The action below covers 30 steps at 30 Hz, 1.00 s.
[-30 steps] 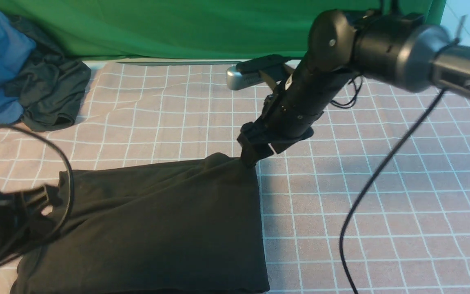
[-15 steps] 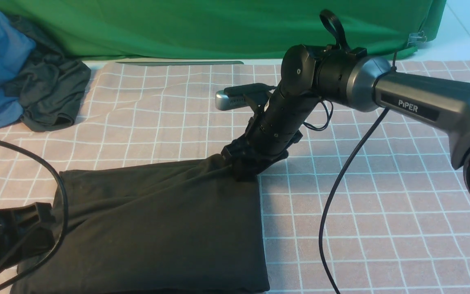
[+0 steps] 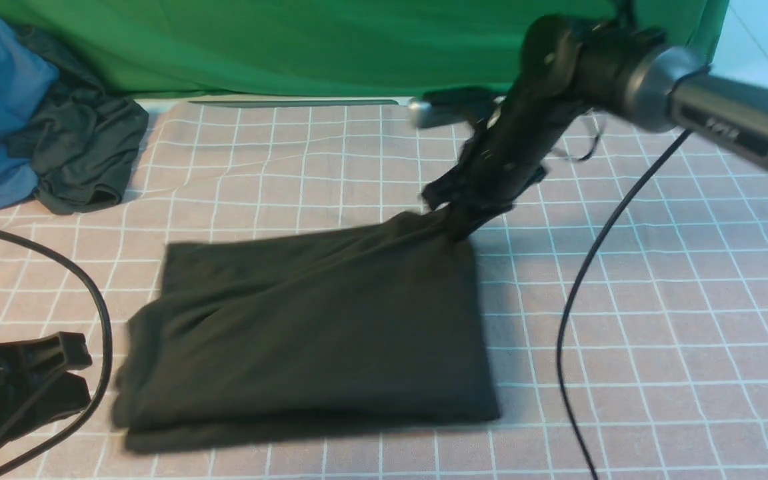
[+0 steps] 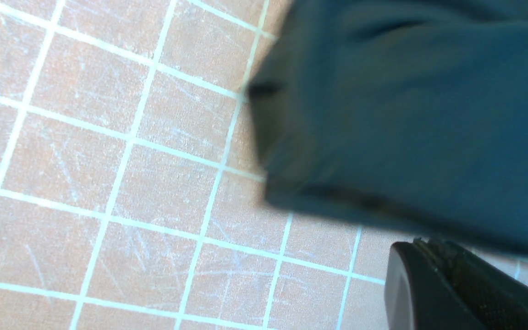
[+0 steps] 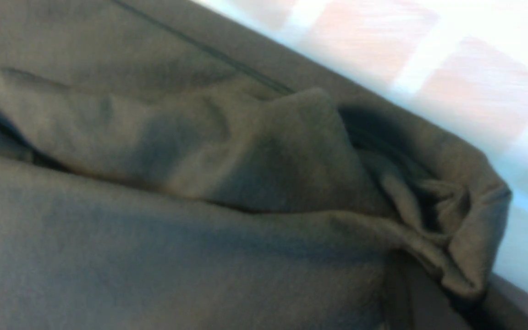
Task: Fold a long-sleeved shirt over a pink coffee tablecloth.
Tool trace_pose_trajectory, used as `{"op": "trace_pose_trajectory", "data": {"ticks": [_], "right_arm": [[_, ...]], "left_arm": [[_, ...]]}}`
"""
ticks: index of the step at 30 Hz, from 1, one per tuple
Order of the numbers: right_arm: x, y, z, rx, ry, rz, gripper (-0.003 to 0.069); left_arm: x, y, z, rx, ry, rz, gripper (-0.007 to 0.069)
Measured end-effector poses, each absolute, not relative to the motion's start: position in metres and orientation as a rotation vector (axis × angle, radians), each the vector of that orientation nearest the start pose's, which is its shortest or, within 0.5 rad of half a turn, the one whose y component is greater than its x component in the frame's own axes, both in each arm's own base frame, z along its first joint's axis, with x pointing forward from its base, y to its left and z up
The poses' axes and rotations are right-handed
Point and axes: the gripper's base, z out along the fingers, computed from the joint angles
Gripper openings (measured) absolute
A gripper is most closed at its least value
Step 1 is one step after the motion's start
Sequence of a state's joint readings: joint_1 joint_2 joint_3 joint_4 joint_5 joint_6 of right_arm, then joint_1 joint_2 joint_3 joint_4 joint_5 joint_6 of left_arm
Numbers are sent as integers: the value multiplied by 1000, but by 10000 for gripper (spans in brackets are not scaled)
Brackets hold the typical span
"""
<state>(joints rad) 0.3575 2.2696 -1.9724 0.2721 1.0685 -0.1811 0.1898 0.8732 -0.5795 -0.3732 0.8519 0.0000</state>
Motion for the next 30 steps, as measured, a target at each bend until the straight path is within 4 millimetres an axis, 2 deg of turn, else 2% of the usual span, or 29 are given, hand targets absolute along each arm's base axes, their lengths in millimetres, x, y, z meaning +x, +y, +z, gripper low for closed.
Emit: {"op": "trace_pose_trajectory", "data": {"ticks": [5, 10, 11, 14, 16, 18, 19, 21, 22, 24, 25, 27, 30], "right_arm": [[460, 158, 206, -583, 2791, 298, 87], [464, 146, 206, -551, 2795, 278, 109], [464, 145, 207, -548, 2799, 274, 130], [463, 140, 216, -555, 2833, 199, 295], [464, 136, 224, -548, 2826, 133, 360], [462, 131, 237, -528, 2808, 65, 376], [459, 127, 250, -520, 2784, 23, 358], [450, 121, 285, -499, 2713, -27, 260], [448, 120, 289, -497, 2705, -29, 237], [422, 110, 346, -466, 2588, -46, 92], [419, 110, 350, -464, 2580, -46, 92], [384, 100, 395, -438, 2490, -37, 41], [341, 87, 438, -402, 2395, -24, 40]], "left_arm": [[146, 3, 260, -466, 2537, -383, 13], [146, 3, 260, -466, 2536, -383, 13], [146, 3, 260, -467, 2535, -382, 13], [147, 3, 260, -468, 2521, -379, 13], [148, 3, 261, -469, 2511, -375, 13], [149, 4, 261, -470, 2498, -371, 13], [149, 4, 262, -470, 2494, -370, 13], [149, 4, 262, -470, 2494, -370, 13], [149, 4, 262, -470, 2494, -370, 13], [149, 4, 262, -470, 2494, -370, 13], [149, 4, 262, -470, 2494, -370, 13], [149, 4, 262, -470, 2494, -370, 13], [149, 4, 262, -470, 2494, -370, 13]]}}
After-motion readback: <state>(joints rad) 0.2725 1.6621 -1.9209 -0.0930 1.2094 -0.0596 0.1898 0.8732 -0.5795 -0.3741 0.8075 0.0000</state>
